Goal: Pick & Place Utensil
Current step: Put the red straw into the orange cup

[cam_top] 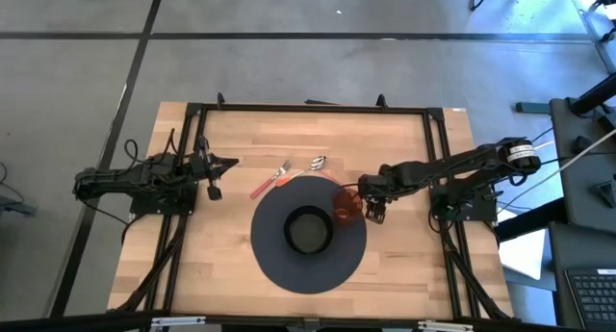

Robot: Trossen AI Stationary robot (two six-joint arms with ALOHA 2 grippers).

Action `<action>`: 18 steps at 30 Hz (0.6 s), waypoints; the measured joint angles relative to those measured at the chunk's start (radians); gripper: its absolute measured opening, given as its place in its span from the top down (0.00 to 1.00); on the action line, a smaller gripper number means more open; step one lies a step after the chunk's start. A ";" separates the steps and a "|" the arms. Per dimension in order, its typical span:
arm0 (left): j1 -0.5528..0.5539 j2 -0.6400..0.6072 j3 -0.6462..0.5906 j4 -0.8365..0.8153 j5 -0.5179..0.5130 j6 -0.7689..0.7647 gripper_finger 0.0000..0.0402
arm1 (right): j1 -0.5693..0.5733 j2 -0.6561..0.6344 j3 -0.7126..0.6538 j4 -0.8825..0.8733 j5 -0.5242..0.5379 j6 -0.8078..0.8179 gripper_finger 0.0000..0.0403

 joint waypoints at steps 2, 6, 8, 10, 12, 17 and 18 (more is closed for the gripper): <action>0.000 0.000 0.000 0.000 0.000 0.000 0.99 | 0.000 -0.017 0.000 0.012 -0.008 0.005 0.38; 0.000 0.000 0.000 0.000 0.000 0.000 0.99 | -0.003 -0.062 0.000 0.035 0.014 0.127 0.38; 0.000 0.000 0.000 0.000 0.000 0.000 0.99 | -0.019 -0.078 0.000 0.026 0.030 0.223 0.38; 0.000 0.000 0.000 0.000 0.000 0.000 0.99 | -0.043 -0.082 0.000 -0.015 -0.006 0.284 0.38; 0.000 0.000 0.000 0.000 0.000 0.000 0.99 | -0.056 -0.082 0.000 -0.071 -0.041 0.309 0.38; 0.000 0.000 0.000 0.000 0.000 0.000 0.99 | -0.065 -0.081 0.000 -0.137 -0.051 0.323 0.38; 0.000 0.000 0.000 0.000 0.000 0.000 0.99 | -0.066 -0.081 0.000 -0.136 -0.051 0.330 0.38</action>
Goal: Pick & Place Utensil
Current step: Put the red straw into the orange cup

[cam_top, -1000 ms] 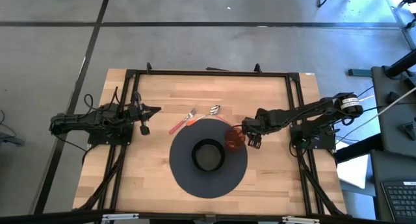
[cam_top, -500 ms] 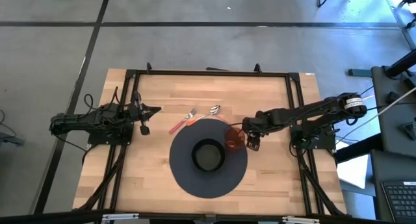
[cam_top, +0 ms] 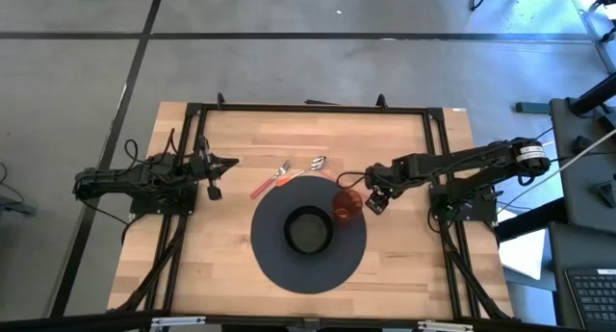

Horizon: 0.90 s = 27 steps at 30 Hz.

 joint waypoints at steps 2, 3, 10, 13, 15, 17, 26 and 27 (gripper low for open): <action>0.000 0.000 0.000 0.000 0.000 0.000 0.99 | 0.000 0.000 0.000 0.000 0.000 0.012 0.38; 0.000 0.000 0.000 0.000 0.000 0.000 0.99 | 0.000 0.000 0.000 -0.001 0.000 0.015 0.38; 0.000 0.000 0.000 0.000 0.000 -0.003 0.99 | 0.000 0.038 -0.001 -0.007 0.034 0.043 0.38; 0.000 0.000 0.000 0.000 0.000 -0.003 0.99 | 0.000 0.077 -0.008 0.015 0.026 0.031 0.38; 0.000 0.000 0.000 0.000 0.000 -0.003 0.99 | 0.000 0.102 -0.008 0.027 0.011 0.016 0.38; 0.000 0.000 0.000 0.000 0.000 -0.003 0.99 | 0.000 0.118 -0.008 0.035 0.003 0.000 0.38; 0.000 0.000 0.000 0.000 0.000 -0.003 0.99 | 0.001 0.132 -0.008 0.086 -0.002 -0.020 0.38; 0.000 0.000 0.000 0.000 0.000 -0.003 0.99 | 0.001 0.132 -0.008 0.086 -0.002 -0.019 0.38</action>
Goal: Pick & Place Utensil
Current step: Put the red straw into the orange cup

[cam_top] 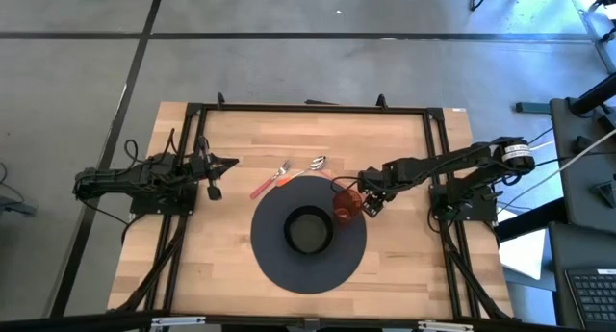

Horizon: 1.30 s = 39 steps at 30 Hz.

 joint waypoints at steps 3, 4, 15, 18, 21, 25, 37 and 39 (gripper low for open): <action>0.000 0.000 0.000 0.000 0.000 0.000 0.99 | 0.003 0.002 0.000 0.002 -0.007 0.004 0.38; 0.000 0.000 0.000 0.000 0.000 0.000 0.99 | 0.005 0.005 0.000 0.003 -0.006 0.005 0.38; 0.000 0.000 0.000 0.000 0.000 0.000 0.99 | 0.007 0.095 0.002 0.042 0.003 0.009 0.38; 0.000 0.000 0.000 0.000 0.000 0.000 0.99 | 0.007 0.111 0.002 0.068 0.003 0.006 0.38; 0.000 0.000 0.000 0.000 0.000 0.000 0.99 | 0.007 0.120 0.002 0.083 0.003 0.002 0.38; 0.000 0.000 0.000 0.000 0.000 0.000 0.99 | 0.007 0.122 0.002 0.079 0.003 -0.017 0.38; 0.000 0.000 0.000 0.000 0.000 0.001 0.99 | 0.007 0.124 0.002 0.074 0.011 -0.045 0.47; 0.000 0.000 0.000 0.000 0.000 0.001 0.99 | 0.009 0.124 0.009 0.071 0.007 -0.059 0.47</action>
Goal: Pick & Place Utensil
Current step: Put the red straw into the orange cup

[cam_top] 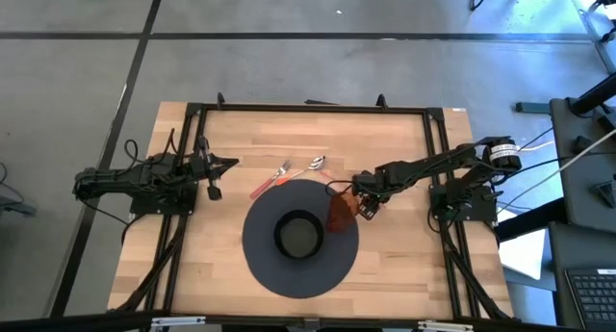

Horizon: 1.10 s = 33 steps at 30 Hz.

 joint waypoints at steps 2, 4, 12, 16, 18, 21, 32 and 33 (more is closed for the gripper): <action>0.000 0.000 0.000 0.000 0.000 0.000 0.99 | 0.008 0.001 0.012 -0.002 0.003 -0.018 0.47; 0.000 0.000 0.000 0.000 0.000 0.000 0.99 | 0.016 0.003 0.028 0.005 0.005 -0.022 0.46; 0.000 0.000 0.000 0.000 0.000 0.000 0.99 | 0.033 0.001 0.061 0.007 0.003 0.064 0.46; 0.000 0.000 0.000 0.000 0.000 0.000 0.99 | 0.032 0.012 0.062 -0.056 0.005 0.117 0.47; 0.000 0.000 0.000 0.000 0.000 0.000 0.99 | 0.030 0.020 0.056 -0.071 0.016 0.146 0.47; 0.000 0.000 0.000 0.000 0.000 0.000 0.99 | 0.029 0.040 0.050 -0.070 0.025 0.168 0.47; 0.000 0.000 0.000 0.000 0.000 0.000 0.99 | 0.029 0.064 0.050 -0.061 0.022 0.138 0.47; 0.000 0.000 0.000 0.000 0.000 0.000 0.99 | 0.029 0.064 0.049 -0.060 0.022 0.135 0.47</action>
